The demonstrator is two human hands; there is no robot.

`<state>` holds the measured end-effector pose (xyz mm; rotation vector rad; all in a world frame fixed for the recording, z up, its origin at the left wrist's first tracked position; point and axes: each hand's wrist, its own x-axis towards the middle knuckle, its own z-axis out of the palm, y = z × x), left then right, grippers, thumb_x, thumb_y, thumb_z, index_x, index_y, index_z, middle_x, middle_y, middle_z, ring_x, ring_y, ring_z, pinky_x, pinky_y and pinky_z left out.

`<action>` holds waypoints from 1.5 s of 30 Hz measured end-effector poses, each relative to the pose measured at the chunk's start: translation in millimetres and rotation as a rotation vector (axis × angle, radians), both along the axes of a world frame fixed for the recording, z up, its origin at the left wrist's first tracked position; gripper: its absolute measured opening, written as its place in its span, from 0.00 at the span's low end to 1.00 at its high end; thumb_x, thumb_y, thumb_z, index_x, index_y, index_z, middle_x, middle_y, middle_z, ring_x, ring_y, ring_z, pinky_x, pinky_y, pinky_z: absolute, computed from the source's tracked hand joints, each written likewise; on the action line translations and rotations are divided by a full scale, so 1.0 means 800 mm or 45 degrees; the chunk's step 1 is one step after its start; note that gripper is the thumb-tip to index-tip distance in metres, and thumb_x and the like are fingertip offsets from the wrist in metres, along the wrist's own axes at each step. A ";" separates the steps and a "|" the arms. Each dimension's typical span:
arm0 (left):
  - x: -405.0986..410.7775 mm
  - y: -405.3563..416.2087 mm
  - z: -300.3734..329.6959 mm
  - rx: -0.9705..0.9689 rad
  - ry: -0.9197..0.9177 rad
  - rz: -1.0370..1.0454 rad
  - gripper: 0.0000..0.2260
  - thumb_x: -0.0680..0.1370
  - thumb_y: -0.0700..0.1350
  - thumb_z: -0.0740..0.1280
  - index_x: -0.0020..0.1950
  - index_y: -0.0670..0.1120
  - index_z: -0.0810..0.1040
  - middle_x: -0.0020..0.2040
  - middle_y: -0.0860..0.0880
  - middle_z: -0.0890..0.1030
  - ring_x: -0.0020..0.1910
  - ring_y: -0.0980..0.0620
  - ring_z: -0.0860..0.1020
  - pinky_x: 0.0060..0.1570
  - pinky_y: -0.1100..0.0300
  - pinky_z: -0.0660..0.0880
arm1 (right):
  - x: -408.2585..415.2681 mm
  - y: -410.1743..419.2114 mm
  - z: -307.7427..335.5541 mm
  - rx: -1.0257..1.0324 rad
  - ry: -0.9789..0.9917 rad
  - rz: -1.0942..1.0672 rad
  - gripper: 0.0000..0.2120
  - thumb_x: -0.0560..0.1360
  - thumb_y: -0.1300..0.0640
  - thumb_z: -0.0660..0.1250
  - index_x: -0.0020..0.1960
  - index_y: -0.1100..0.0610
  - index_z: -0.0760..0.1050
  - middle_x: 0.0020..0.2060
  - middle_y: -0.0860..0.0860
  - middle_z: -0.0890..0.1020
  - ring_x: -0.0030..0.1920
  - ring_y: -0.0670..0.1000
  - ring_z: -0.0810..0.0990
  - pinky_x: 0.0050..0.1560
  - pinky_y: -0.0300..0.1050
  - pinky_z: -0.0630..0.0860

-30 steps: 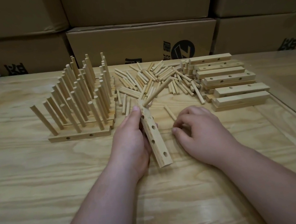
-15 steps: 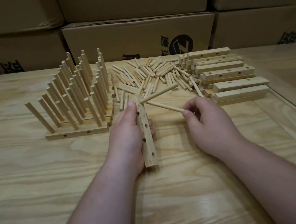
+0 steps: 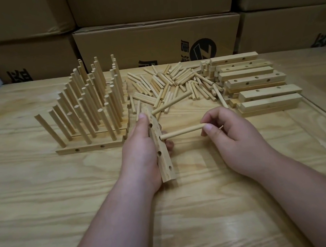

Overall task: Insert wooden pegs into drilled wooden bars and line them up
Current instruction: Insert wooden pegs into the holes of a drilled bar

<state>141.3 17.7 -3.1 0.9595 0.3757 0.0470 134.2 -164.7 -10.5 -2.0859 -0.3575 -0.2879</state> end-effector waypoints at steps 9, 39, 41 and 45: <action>-0.004 -0.002 0.001 0.095 -0.006 -0.027 0.17 0.82 0.59 0.65 0.51 0.46 0.83 0.33 0.49 0.78 0.28 0.53 0.75 0.29 0.59 0.75 | -0.008 0.002 0.009 0.241 -0.130 0.016 0.04 0.78 0.49 0.64 0.45 0.44 0.77 0.37 0.46 0.81 0.38 0.47 0.78 0.39 0.36 0.73; -0.006 -0.005 0.001 0.130 -0.028 -0.014 0.15 0.83 0.57 0.64 0.53 0.47 0.82 0.30 0.51 0.80 0.26 0.55 0.76 0.27 0.60 0.75 | -0.023 0.018 0.017 0.454 -0.406 0.067 0.05 0.77 0.62 0.68 0.51 0.55 0.80 0.39 0.48 0.85 0.43 0.50 0.84 0.45 0.43 0.79; -0.006 -0.005 0.003 0.083 -0.025 -0.013 0.15 0.83 0.56 0.64 0.54 0.46 0.83 0.30 0.50 0.79 0.26 0.54 0.75 0.27 0.60 0.73 | -0.023 0.020 0.016 0.459 -0.381 0.064 0.05 0.77 0.62 0.68 0.51 0.55 0.81 0.40 0.48 0.85 0.42 0.49 0.84 0.45 0.42 0.79; -0.006 -0.005 0.004 0.051 -0.031 -0.032 0.16 0.83 0.55 0.64 0.54 0.43 0.82 0.31 0.49 0.78 0.26 0.54 0.74 0.28 0.60 0.73 | -0.020 0.017 0.014 0.478 -0.318 0.038 0.06 0.78 0.61 0.67 0.52 0.53 0.81 0.40 0.48 0.85 0.41 0.47 0.83 0.43 0.41 0.78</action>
